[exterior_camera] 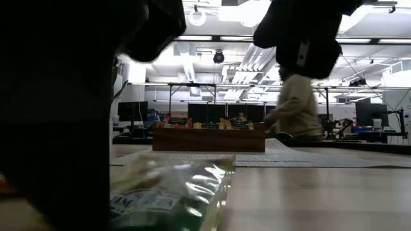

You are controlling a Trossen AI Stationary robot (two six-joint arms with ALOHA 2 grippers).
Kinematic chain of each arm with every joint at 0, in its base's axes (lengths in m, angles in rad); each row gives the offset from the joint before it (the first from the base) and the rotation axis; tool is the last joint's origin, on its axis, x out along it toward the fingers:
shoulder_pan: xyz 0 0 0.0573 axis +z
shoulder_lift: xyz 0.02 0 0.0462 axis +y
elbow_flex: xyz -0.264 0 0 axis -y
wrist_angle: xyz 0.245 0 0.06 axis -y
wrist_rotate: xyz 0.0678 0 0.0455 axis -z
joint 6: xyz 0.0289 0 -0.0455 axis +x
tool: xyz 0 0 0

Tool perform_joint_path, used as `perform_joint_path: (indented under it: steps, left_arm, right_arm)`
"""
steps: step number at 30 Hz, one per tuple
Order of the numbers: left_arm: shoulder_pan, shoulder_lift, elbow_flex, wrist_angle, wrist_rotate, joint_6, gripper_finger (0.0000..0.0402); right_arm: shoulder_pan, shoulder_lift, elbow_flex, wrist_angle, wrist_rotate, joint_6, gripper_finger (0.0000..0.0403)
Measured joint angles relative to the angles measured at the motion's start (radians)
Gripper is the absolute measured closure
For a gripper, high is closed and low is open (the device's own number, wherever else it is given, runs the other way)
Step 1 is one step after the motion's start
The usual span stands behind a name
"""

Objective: Pick & Place Tea
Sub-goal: Put the yellow tea bag into the middle section of the wooden organizer

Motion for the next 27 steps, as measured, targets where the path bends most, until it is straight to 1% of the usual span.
perform_joint_path:
  steps: [4,7,10,14,20,23,27]
  left_arm:
    - [-0.002,0.021,0.001,0.028,0.003,-0.006,0.0401]
    - [-0.001,0.026,0.002,0.023,-0.003,-0.017,0.0401]
    - [-0.001,0.027,0.002,0.017,-0.013,-0.011,0.0401]
    - [-0.002,0.029,0.001,0.012,-0.025,-0.008,0.0401]
    - [-0.002,0.029,0.0,0.011,-0.026,-0.008,0.0401]
    - [-0.002,0.03,0.0,0.01,-0.027,-0.008,0.0401]
    - [-0.002,0.03,-0.001,0.012,-0.026,-0.008,0.0401]
  right_arm:
    - [0.012,0.051,-0.012,0.023,-0.039,0.014,0.0395]
    - [0.028,0.092,-0.012,0.034,-0.041,0.019,0.0377]
    - [0.035,0.134,-0.011,0.1,-0.061,0.023,0.0347]
    - [0.027,0.184,-0.01,0.234,-0.085,0.058,0.0298]
    - [-0.006,0.216,-0.011,0.271,-0.065,0.124,0.0233]
    - [-0.02,0.216,-0.011,0.272,-0.081,0.139,0.0212]
    - [-0.027,0.216,-0.011,0.279,-0.083,0.183,0.02]
